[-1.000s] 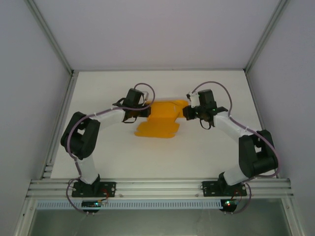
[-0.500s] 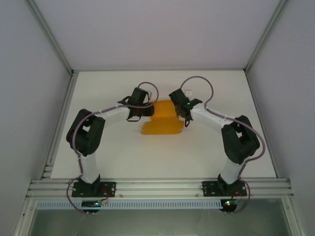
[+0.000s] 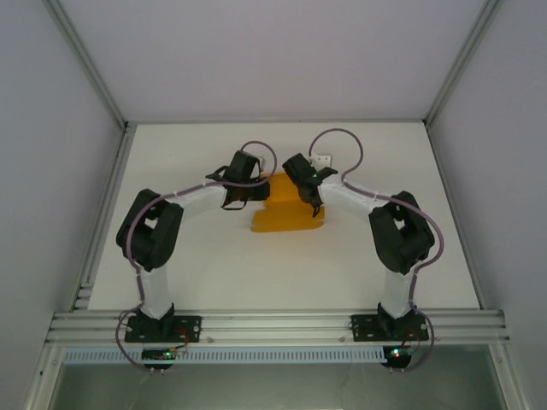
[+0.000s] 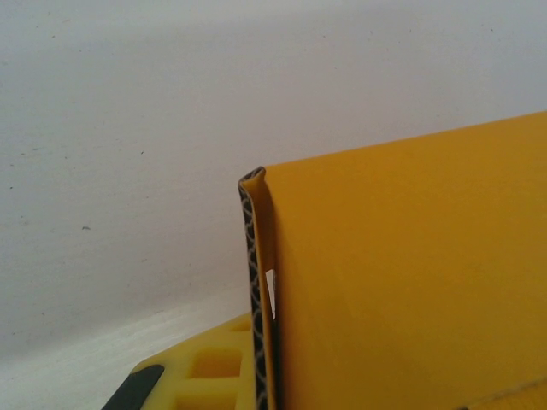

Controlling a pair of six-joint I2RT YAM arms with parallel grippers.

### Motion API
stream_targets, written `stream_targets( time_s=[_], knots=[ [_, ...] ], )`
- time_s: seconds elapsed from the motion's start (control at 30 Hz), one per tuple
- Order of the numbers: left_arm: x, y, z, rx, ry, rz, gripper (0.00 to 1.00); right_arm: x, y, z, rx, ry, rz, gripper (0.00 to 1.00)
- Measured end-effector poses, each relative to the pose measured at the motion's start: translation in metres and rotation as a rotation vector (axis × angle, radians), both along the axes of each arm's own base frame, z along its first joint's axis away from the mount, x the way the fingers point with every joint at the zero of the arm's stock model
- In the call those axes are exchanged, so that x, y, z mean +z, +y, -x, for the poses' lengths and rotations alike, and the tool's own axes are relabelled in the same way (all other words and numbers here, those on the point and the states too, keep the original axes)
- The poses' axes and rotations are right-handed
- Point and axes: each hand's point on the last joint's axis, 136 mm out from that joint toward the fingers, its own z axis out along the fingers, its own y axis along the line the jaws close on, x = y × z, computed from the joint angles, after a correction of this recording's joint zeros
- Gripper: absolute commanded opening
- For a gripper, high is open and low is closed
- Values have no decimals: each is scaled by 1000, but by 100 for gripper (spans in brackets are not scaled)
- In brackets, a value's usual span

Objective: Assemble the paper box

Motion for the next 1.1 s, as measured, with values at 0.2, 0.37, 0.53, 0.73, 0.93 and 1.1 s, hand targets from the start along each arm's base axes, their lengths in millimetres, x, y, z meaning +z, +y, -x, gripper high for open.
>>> stream_targets(
  time_s=[0.2,0.37,0.53,0.73,0.93,1.1],
  knots=[
    [-4,5,-2,12,4,-17,0,0,3,6,89,15,-58,32],
    [-2,2,-1,-16,-1,-6,0,24,-10,42,236,1,-192,94],
    [0,3,-1,-43,-27,9,0,71,-28,64,357,-103,-348,99],
    [5,9,1,-55,-46,13,0,101,-83,64,284,-213,-442,99],
    [14,5,1,-78,-67,38,0,59,-103,49,242,-93,-556,90],
    [15,4,1,-86,-75,41,0,27,-60,45,401,46,-719,83]
  ],
)
